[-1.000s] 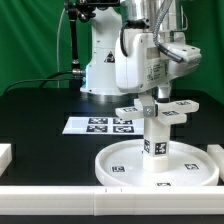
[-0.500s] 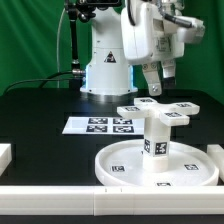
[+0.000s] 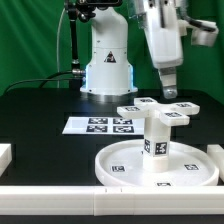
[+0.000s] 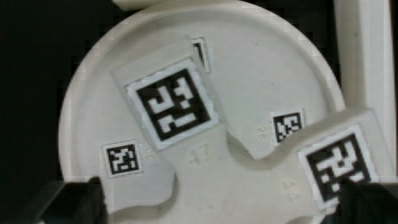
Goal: Assemble round table
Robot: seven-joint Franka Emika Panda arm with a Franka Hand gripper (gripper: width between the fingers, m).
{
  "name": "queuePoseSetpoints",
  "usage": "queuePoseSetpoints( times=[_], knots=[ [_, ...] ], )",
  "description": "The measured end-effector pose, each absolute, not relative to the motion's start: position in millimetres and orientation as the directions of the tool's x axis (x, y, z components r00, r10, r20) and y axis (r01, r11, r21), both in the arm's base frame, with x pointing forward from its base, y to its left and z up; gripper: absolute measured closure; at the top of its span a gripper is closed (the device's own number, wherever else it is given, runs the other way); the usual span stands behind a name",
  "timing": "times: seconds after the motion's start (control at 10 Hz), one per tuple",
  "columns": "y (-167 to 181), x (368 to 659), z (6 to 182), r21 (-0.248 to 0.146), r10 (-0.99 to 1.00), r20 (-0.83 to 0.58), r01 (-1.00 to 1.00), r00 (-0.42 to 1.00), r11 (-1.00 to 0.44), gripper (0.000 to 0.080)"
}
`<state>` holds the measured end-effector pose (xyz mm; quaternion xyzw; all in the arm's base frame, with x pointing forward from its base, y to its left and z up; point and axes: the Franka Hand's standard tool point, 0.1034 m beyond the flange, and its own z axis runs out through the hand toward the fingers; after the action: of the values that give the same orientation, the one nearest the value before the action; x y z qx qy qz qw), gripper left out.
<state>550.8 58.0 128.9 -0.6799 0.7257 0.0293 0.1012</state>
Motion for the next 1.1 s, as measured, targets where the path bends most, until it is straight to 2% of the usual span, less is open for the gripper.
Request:
queuePoseSetpoints(
  times=[0.6,0.8,1.1],
  knots=[
    [61.9,549.7,127.8,-0.150,-0.936,-0.141,-0.942,0.322,-0.302,0.0151],
    [58.5,548.7,127.4,-0.170,-0.827,-0.100,-0.829,0.553,-0.534,0.0151],
    [59.4,547.3,125.4,-0.153,-0.615,-0.029,-0.612,0.788,-0.776,0.0151]
  ],
)
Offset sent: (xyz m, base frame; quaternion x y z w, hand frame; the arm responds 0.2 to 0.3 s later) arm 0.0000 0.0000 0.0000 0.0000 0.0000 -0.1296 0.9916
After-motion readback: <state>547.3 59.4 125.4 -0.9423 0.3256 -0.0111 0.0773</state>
